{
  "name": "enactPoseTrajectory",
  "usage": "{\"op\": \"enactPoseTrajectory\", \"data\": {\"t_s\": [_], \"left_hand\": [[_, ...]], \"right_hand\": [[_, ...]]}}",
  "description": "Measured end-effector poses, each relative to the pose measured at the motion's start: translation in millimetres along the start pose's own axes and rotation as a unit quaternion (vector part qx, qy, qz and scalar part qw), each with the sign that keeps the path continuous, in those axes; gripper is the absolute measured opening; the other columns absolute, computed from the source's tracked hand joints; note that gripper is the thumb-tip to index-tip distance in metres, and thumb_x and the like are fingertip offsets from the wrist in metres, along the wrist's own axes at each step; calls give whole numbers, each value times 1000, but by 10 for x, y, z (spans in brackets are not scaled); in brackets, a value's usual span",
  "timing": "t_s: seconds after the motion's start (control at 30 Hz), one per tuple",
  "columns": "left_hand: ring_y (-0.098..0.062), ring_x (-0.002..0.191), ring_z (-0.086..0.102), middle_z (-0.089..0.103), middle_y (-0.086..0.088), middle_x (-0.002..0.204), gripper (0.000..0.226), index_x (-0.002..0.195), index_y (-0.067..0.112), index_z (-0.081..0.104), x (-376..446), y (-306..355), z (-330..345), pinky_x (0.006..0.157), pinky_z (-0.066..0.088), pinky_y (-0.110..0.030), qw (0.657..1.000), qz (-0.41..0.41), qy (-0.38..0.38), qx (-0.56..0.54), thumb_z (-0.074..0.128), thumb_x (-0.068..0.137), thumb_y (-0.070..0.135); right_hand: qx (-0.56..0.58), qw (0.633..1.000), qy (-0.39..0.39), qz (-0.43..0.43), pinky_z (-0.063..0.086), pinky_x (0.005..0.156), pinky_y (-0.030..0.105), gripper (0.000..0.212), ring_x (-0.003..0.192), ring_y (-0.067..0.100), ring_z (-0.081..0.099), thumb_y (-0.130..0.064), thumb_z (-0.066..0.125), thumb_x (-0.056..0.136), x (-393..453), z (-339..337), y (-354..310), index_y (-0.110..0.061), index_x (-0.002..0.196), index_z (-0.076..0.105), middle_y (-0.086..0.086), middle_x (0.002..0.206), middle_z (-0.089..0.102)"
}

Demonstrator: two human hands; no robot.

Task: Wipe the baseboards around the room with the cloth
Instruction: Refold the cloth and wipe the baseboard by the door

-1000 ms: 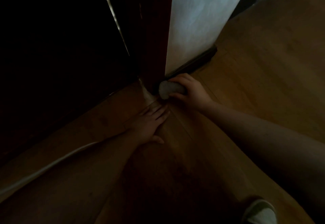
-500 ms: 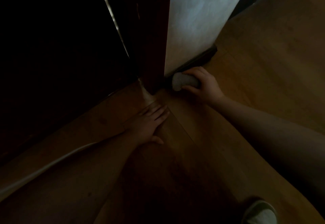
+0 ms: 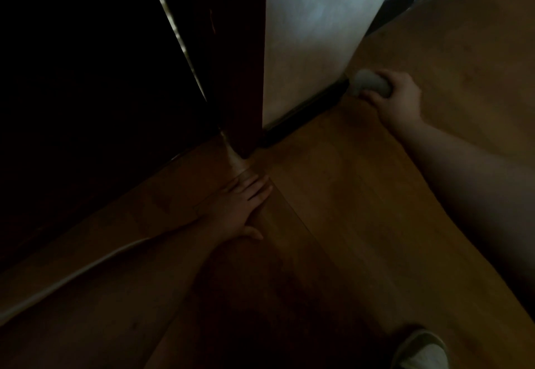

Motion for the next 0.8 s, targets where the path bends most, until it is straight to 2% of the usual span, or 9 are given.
{"op": "enactPoseTrajectory", "data": {"t_s": [0.07,0.17,0.23,0.33,0.43,0.53,0.63,0.73,0.8], "left_hand": [[-14,150,-16,-22,6,163,114,157,28,-10,5,-1,0,119,-4,-37,1000,-1,2,0,46,75,84],[-14,150,-15,-21,5,163,114,157,28,-9,5,3,-1,116,-7,-34,1000,0,2,-6,48,75,83],[-15,150,-15,-22,6,162,114,157,27,-8,6,8,2,116,-9,-34,1000,-1,2,-7,49,76,83],[-14,150,-14,-27,8,158,114,157,27,-8,29,0,12,116,-8,-34,1000,5,7,-8,49,75,83],[-14,150,-12,-20,5,163,115,158,26,-5,33,-17,12,117,-7,-33,1000,10,11,-6,49,75,84],[-14,150,-11,-18,3,163,111,158,25,-6,34,-15,16,120,-1,-37,1000,11,17,8,44,78,83],[-18,151,-8,-13,-1,166,95,158,24,-6,58,-18,11,120,4,-39,999,11,12,29,37,89,74],[-19,152,-8,-14,1,166,93,157,26,-9,48,-35,14,120,6,-43,999,10,12,41,34,90,74],[-19,152,-9,-14,2,165,94,157,26,-9,36,-31,22,120,5,-44,999,12,18,47,31,89,75]], "right_hand": [[13,998,31,53,42,92,32,50,115,24,54,-38,71,86,124,-131,106,-19,130,59,10,126,57],[39,997,38,56,46,89,32,49,110,21,56,-41,71,84,54,-113,-3,-21,127,60,7,123,58],[58,997,32,33,47,90,34,47,108,20,55,-40,71,84,-187,20,-169,-21,126,60,6,121,58],[57,997,8,-47,41,87,26,45,106,14,52,-35,73,87,-595,273,-491,-15,125,61,8,117,59],[81,989,-46,-115,43,89,23,46,107,9,50,-34,73,87,-855,550,-882,-14,127,60,6,120,58],[110,986,-57,-112,47,93,30,48,111,18,55,-32,73,87,-960,701,-1160,-12,128,59,8,123,57],[106,986,-58,-114,48,94,34,47,112,23,55,-29,73,87,-1002,701,-1253,-9,128,59,10,123,57],[91,978,-96,-161,48,93,34,47,111,24,56,-27,76,86,-1038,744,-1351,-8,127,61,12,121,58],[96,978,-99,-158,46,92,31,47,111,25,57,-27,77,85,-1003,757,-1374,-8,126,62,13,120,58]]}}
Point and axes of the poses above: each hand's wrist, its own x-axis towards the middle knuckle, its own z-axis out of the palm, y = z × x, the point moved 7 cm from there along x, towards the middle knuckle
